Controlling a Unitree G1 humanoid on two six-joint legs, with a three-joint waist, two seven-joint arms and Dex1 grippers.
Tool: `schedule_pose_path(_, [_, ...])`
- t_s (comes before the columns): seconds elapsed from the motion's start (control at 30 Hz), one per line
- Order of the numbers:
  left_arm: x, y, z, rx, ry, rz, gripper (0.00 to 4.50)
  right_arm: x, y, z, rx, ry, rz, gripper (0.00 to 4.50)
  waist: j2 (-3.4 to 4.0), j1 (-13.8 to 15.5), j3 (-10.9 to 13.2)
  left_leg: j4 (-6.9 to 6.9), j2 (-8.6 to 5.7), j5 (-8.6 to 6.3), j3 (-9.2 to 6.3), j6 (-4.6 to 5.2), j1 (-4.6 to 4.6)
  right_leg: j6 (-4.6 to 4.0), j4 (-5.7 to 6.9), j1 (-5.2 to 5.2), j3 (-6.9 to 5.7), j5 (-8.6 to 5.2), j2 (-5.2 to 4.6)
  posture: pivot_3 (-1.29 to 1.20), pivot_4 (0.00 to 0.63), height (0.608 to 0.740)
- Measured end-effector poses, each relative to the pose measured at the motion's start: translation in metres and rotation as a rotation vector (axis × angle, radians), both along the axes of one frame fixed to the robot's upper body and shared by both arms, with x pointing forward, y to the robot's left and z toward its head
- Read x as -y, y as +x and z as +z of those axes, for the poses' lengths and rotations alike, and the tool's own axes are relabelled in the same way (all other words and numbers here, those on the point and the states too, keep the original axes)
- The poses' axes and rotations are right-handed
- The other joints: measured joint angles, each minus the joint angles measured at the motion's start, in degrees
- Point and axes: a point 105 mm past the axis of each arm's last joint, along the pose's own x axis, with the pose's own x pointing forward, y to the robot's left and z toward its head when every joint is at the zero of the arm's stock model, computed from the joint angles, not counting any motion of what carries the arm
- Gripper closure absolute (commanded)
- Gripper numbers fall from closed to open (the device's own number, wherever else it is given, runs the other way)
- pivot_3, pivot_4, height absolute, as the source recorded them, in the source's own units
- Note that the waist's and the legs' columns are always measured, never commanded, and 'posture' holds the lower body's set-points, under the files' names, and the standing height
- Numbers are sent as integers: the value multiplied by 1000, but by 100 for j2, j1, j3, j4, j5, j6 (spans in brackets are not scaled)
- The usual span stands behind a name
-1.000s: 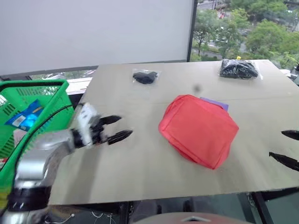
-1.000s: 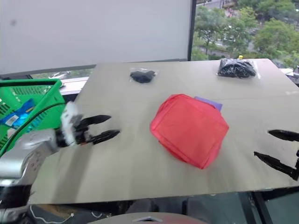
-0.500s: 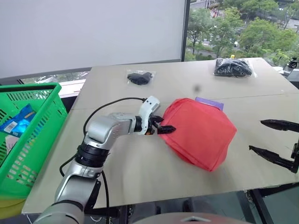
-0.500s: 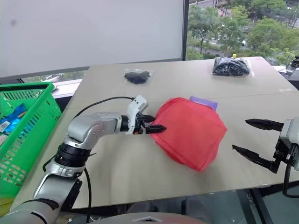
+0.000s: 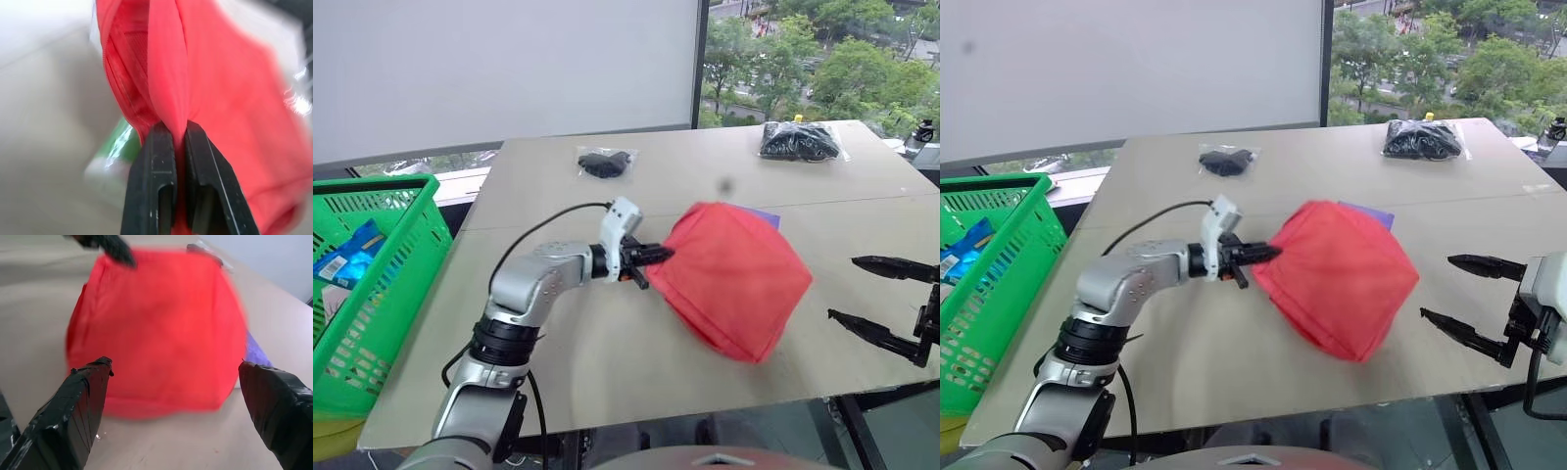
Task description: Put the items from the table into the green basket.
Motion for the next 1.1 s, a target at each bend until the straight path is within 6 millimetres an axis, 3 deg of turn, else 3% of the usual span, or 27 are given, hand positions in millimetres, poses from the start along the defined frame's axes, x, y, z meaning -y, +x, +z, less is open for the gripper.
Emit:
schedule_pose_path(0.07, [-30,2,37,0,-202,70,4462,-1,5,3,20,12,8,0,-1,-4,2,0,4,0,-1,1,-1,0,2,-3,-4,0,0,25,0,740])
schedule_pose_path(0.13, [-50,4,56,32,-270,127,4462,-2,5,3,20,15,8,0,0,21,1,0,0,0,-5,1,-1,0,1,-2,-7,0,-2,47,0,740])
schedule_pose_path(0.2, [-86,22,67,24,-345,327,4462,-2,10,3,30,35,11,0,-2,63,0,3,-8,0,-9,0,1,1,0,2,-9,1,-8,54,0,740])
schedule_pose_path(0.33, [-144,61,47,-65,-365,744,4462,-3,13,-1,21,50,17,0,-11,165,1,3,-11,13,-15,-24,2,0,0,4,-11,2,-9,63,0,740])
schedule_pose_path(0.4, [-179,77,21,-157,-341,984,4462,-5,16,-1,26,55,26,0,-14,189,2,2,-11,16,-21,-30,1,-2,0,2,-14,3,-10,63,0,740])
schedule_pose_path(0.5, [-188,81,-2,-213,-287,1062,4462,-5,16,-3,20,57,26,0,-27,202,1,1,-12,16,-27,-32,-15,-3,0,-13,-19,3,-16,58,0,740])
schedule_pose_path(0.57, [-188,83,-11,-234,-256,1074,3781,-5,17,-4,22,56,27,0,-30,215,-1,1,-14,16,-28,-32,-25,-3,0,-23,-20,4,-19,31,0,740])
schedule_pose_path(0.63, [-181,83,-47,-343,-168,1071,3342,-7,18,-4,25,54,33,0,-38,258,-8,11,-21,17,-47,-33,-82,-4,1,-75,-41,6,-37,28,0,740])
schedule_pose_path(0.7, [-176,79,-57,-380,-174,1038,2696,-7,16,-6,17,52,32,0,-40,252,-7,11,-21,16,-50,-33,-90,-4,1,-82,-46,6,-42,22,0,740])
schedule_pose_path(0.77, [-173,74,-52,-376,-191,997,1604,-7,15,-6,14,51,31,0,-43,240,-5,10,-21,16,-53,-34,-94,-4,1,-83,-50,6,-47,21,0,740])
schedule_pose_path(0.8, [-174,73,-51,-370,-192,992,1446,-8,15,-6,15,51,31,0,-43,235,-5,10,-21,16,-52,-34,-94,-3,1,-83,-50,6,-48,20,0,740])
schedule_pose_path(0.9, [-196,57,-41,-305,-187,1062,31,-9,11,-11,8,61,21,0,-37,148,-10,7,-20,16,-51,-34,-90,-3,5,-83,-45,5,-49,21,0,740])
schedule_pose_path(1.03, [-225,43,-34,-203,-139,1210,31,-9,12,-12,17,67,9,0,-40,173,-11,8,-23,18,-50,-39,-87,-5,12,-81,-50,9,-53,21,0,740])
schedule_pose_path(1.1, [-216,42,-17,-109,-132,1148,31,-10,12,-12,22,69,16,0,-49,211,-12,9,-27,22,-64,-45,-87,-7,12,-74,-62,10,-55,64,0,740])
